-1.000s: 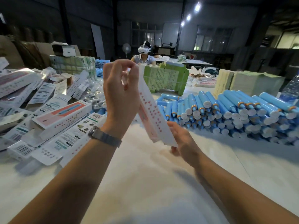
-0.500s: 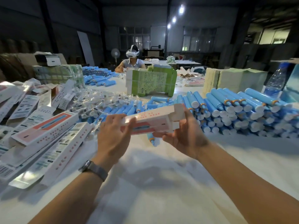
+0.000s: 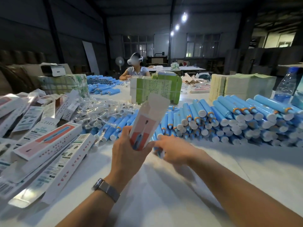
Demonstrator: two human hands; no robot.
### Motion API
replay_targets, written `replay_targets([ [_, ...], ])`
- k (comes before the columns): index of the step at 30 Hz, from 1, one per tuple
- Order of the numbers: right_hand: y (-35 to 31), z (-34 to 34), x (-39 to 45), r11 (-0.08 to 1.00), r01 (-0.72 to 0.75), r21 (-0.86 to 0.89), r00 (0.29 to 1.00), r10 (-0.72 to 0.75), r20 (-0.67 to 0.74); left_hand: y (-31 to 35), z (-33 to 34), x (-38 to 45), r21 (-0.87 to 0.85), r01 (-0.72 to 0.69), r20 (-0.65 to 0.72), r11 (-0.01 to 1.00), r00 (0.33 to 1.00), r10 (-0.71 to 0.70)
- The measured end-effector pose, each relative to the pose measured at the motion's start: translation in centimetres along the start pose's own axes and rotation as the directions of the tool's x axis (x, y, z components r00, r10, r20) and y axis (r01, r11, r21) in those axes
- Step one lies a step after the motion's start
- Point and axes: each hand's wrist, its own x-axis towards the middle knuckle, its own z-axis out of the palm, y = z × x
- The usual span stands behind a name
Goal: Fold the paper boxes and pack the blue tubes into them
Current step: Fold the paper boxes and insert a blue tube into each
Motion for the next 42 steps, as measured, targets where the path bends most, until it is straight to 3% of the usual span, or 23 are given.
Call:
replay_targets([
  [3,-0.1,0.9,0.9,0.995,0.0,-0.097,0.997,-0.007,-0.071,-0.2,0.0,0.3,-0.097,0.047,-0.01,0.994,0.999,-0.048],
  [5,0.5,1.1,1.2,0.997,0.024,-0.077,0.991,-0.034,-0.133,-0.4,-0.1,0.4,-0.155,0.072,-0.008,0.985,0.997,-0.074],
  [7,0.8,0.9,1.1,0.994,0.104,0.035,0.952,-0.089,-0.294,-0.6,-0.1,0.5,-0.168,0.091,-0.009,0.982,0.996,-0.094],
  [9,0.6,0.0,0.8,0.943,0.221,0.248,0.831,-0.048,-0.554,-0.9,-0.3,0.6,-0.197,0.108,-0.007,0.974,0.994,-0.111],
  [11,-0.2,-2.2,0.4,0.838,0.365,0.404,0.653,0.079,-0.753,-1.0,-0.6,0.6,-0.24,0.091,-0.002,0.967,0.996,-0.094],
  [14,-1.3,-6.9,-1.0,0.66,0.567,0.493,0.455,0.249,-0.855,-1.5,-0.8,0.6,-0.235,0.047,0.005,0.971,0.999,-0.047],
  [17,-2.1,-10.4,-2.7,0.5,0.718,0.485,0.35,0.342,-0.872,-1.9,-0.5,0.7,-0.181,0.056,0.022,0.982,0.998,-0.053],
  [19,-2.3,-11.4,-3.5,0.426,0.775,0.467,0.338,0.345,-0.876,-1.9,-0.3,0.7,-0.177,0.066,0.029,0.982,0.998,-0.061],
  [21,-2.4,-11.5,-3.8,0.437,0.776,0.455,0.336,0.325,-0.884,-1.9,-0.3,0.6,-0.147,0.035,0.045,0.988,0.999,-0.029],
  [26,-2.6,-10.1,-3.4,0.749,0.546,0.376,0.375,0.183,-0.909,-1.9,-0.2,0.4,-0.109,-0.012,0.077,0.994,0.997,0.021],
  [28,-2.6,-9.5,-3.0,0.823,0.472,0.315,0.4,0.118,-0.909,-1.9,-0.3,0.2,-0.109,-0.039,0.078,0.993,0.996,0.047],
  [34,-2.5,-6.9,-1.6,0.814,0.488,0.316,0.479,0.053,-0.876,-1.9,-0.3,0.1,-0.116,-0.03,0.075,0.993,0.996,0.039],
  [39,-2.5,-4.5,-0.1,0.894,0.431,0.123,0.452,-0.096,-0.887,-2.4,-0.1,0.5,-0.075,-0.031,-0.004,0.997,1.0,0.03],
  [42,-3.2,-3.2,0.6,0.854,0.494,0.161,0.559,-0.17,-0.812,-2.6,0.0,0.7,-0.11,0.005,-0.088,0.994,0.996,-0.014],
])
